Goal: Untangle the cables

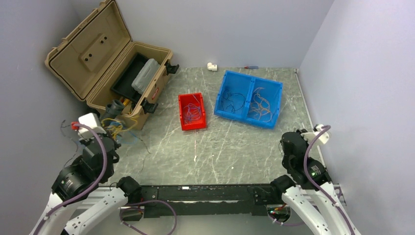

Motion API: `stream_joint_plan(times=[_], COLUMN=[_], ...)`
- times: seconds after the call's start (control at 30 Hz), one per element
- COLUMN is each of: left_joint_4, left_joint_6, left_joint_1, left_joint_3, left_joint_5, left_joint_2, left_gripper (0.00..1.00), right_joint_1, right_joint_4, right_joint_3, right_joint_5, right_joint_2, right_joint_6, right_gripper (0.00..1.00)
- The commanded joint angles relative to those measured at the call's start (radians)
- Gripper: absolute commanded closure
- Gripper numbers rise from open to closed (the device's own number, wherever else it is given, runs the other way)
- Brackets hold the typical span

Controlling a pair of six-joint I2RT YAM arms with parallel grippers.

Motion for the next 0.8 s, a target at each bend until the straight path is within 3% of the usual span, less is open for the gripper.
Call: stream_joint_plan(times=[0.0, 0.13, 0.33, 0.47, 0.6, 0.77], left_joint_4=[0.334, 0.330, 0.365, 0.448, 0.466, 0.471], left_joint_6=[0.216, 0.213, 0.259, 0.275, 0.284, 0.306], left_joint_1=[0.003, 0.002, 0.002, 0.002, 0.002, 0.002], left_joint_3=[-0.094, -0.064, -0.067, -0.124, -0.149, -0.158], left_joint_5=[0.340, 0.425, 0.579, 0.726, 0.771, 0.808], left_joint_2=[-0.040, 0.037, 0.098, 0.086, 0.089, 0.088], left_gripper=[1.00, 1.00, 1.00, 1.00, 1.00, 1.00], right_joint_1=[0.001, 0.000, 0.010, 0.032, 0.032, 0.032], right_joint_4=[0.296, 0.372, 0.496, 0.558, 0.554, 0.564], right_joint_3=[0.064, 0.181, 0.335, 0.423, 0.508, 0.433], right_joint_5=[-0.340, -0.716, -1.168, -1.224, -1.201, -1.122], right_joint_2=[0.032, 0.160, 0.333, 0.391, 0.446, 0.445], right_joint_6=[-0.430, -0.552, -0.516, -0.496, -0.487, -0.399], right_gripper=[1.00, 1.00, 1.00, 1.00, 1.00, 1.00])
